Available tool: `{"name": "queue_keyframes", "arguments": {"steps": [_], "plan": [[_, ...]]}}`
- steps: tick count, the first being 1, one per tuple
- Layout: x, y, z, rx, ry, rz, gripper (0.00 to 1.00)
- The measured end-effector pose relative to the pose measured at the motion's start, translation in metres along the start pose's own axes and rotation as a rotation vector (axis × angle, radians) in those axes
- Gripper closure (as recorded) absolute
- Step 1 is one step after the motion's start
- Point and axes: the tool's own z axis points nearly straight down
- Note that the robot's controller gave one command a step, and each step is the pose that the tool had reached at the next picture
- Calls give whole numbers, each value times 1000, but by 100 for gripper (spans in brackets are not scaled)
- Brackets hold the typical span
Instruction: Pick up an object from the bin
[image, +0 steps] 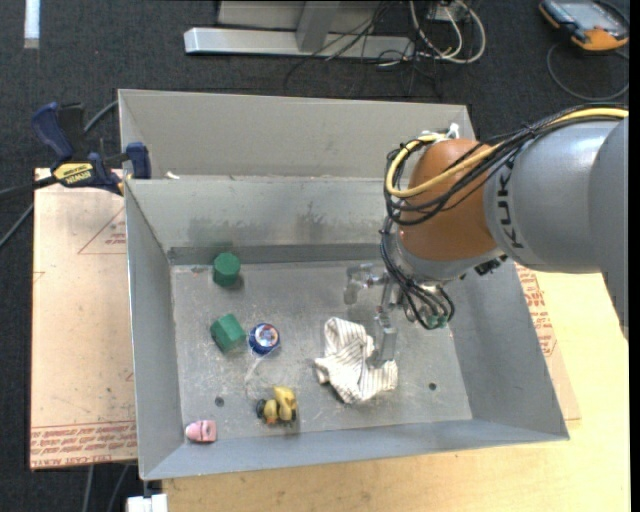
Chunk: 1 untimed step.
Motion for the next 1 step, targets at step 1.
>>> {"name": "queue_keyframes", "arguments": {"steps": [1], "plan": [[11,-63,36,6,-12,-277,0]]}}
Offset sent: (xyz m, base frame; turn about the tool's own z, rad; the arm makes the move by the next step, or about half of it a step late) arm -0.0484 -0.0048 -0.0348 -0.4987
